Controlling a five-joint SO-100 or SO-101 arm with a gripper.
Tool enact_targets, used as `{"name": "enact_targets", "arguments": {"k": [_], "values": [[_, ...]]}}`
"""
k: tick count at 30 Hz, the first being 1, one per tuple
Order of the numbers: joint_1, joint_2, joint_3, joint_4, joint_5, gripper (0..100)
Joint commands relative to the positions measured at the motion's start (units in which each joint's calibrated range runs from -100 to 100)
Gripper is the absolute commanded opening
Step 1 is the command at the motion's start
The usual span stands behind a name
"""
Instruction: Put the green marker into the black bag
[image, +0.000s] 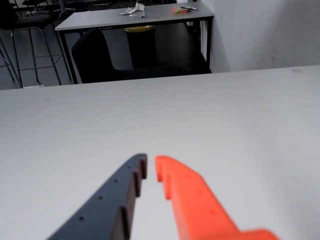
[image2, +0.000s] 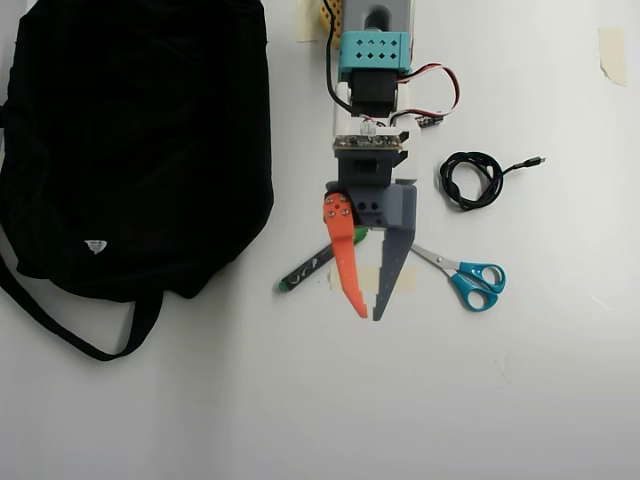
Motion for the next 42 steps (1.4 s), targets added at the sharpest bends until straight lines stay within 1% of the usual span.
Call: {"name": "enact_targets", "arguments": {"k": [1, 5, 10, 11, 16, 17, 25, 31, 42], "values": [[-0.36, -1.70, -1.94, -1.06, 0.33, 2], [-0.14, -1.70, -1.85, 0.57, 0.33, 2], [-0.29, -1.87, -2.39, 7.81, 0.01, 2], [-0.21, -2.45, -2.66, 11.25, 0.01, 2], [-0.29, -5.52, -2.75, 21.24, 0.28, 2], [-0.36, -7.02, -2.75, 25.03, 0.28, 2], [0.01, -11.50, -2.39, 35.97, 0.33, 2], [-0.36, -13.90, -2.75, 46.57, 0.33, 2], [-1.33, -15.15, -2.21, 57.16, 0.38, 2]]}}
